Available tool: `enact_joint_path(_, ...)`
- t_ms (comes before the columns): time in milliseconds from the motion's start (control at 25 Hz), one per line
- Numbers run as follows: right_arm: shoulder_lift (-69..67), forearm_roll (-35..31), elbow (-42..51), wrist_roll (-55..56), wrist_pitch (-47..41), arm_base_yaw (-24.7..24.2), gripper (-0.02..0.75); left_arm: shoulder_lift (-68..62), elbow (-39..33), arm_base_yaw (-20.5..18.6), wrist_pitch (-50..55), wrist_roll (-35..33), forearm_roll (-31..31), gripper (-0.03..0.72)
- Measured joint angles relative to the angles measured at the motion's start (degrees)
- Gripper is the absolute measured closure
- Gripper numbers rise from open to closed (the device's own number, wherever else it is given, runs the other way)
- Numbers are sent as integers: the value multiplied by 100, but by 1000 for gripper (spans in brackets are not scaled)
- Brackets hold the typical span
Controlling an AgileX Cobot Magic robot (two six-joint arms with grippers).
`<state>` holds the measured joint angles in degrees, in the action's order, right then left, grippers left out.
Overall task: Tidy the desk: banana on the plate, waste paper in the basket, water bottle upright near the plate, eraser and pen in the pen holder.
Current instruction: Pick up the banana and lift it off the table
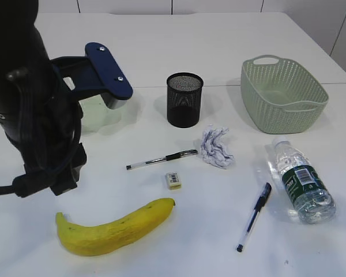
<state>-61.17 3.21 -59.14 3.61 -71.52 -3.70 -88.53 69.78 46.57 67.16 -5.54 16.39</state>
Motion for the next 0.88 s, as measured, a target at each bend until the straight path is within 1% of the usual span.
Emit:
enact_joint_path(200,0,0,0,0,0,0,306,-14,0,-178,-187,0,-29,251)
enact_joint_path(520,0,0,0,-11,0,0,306,-165,0,-192,-445,-51,-42,249)
enact_joint_path(600,0,0,0,-11,0,0,306,-263,0,-192,-459,-54,-42,223)
enact_joint_path(720,0,0,0,-11,0,0,306,-393,0,-192,-483,-63,-42,163)
enact_joint_path(880,0,0,0,-11,0,0,306,-463,0,-192,-501,-63,-30,139)
